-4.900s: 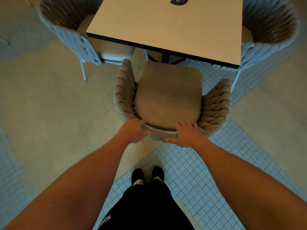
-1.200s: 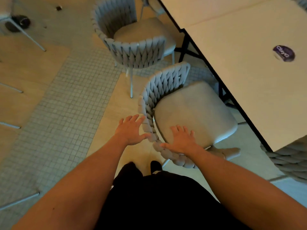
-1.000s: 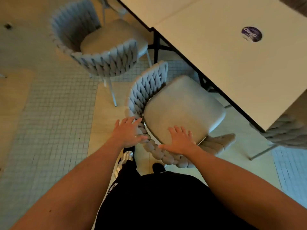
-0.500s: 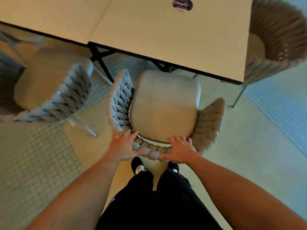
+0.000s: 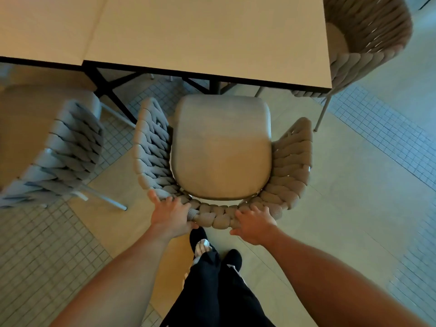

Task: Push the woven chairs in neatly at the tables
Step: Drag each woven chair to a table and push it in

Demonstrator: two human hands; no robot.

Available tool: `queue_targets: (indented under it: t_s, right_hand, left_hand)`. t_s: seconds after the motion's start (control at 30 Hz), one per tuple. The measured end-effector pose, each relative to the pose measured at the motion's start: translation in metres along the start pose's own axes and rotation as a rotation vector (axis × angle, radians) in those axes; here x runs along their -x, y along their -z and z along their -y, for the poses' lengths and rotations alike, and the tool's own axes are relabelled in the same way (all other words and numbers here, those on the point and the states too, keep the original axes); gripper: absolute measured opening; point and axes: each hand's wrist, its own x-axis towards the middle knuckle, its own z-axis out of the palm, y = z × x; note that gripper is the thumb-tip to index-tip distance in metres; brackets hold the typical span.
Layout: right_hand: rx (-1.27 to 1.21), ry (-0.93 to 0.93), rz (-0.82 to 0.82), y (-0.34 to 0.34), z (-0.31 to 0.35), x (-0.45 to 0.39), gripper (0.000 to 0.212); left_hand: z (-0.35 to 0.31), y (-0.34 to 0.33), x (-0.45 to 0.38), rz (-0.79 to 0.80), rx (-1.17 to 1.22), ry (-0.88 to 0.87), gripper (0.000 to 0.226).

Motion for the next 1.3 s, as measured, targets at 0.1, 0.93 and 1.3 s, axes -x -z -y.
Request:
queue_targets:
  t_s: [0.1, 0.93, 1.3]
  right_hand:
    - [0.011, -0.014, 0.002, -0.004, 0.000, 0.010, 0.064]
    - [-0.044, -0.034, -0.065, 0.015, -0.015, -0.009, 0.057]
    - [-0.151, -0.037, -0.087, 0.024, -0.004, -0.015, 0.057]
  left_hand:
    - [-0.007, -0.002, 0.006, 0.007, -0.005, -0.008, 0.060]
    - [0.008, 0.014, -0.023, -0.073, 0.036, -0.080, 0.059]
    - [0.019, 0.017, -0.036, -0.084, 0.051, -0.031, 0.057]
